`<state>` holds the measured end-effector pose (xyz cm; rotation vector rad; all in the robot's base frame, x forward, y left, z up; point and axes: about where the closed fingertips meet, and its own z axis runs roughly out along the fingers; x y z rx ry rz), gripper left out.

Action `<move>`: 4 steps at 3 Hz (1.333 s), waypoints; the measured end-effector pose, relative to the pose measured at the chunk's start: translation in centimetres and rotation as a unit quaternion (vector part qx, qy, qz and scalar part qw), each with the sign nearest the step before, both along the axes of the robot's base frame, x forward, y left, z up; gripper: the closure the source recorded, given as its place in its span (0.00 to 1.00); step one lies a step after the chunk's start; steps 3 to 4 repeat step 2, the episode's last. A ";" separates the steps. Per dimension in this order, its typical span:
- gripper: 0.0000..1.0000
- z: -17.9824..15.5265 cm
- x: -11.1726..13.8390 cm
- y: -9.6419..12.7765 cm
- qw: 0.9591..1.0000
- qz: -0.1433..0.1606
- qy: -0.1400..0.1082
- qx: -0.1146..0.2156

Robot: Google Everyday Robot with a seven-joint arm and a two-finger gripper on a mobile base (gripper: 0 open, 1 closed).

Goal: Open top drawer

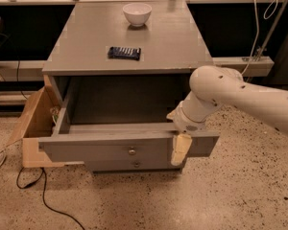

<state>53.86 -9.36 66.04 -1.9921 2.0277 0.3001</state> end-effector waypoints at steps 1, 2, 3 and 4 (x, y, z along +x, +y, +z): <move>0.00 2.9 -0.8 -1.4 1.000 -0.018 -0.023 0.000; 0.00 9.2 -0.9 -3.9 0.997 -0.033 -0.072 -0.003; 0.00 9.2 -0.9 -3.9 0.997 -0.033 -0.072 -0.003; 0.00 9.2 -0.9 -3.9 0.997 -0.033 -0.072 -0.003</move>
Offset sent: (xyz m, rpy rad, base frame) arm -0.0091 -0.0610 0.1466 -0.0087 -0.2284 -0.0939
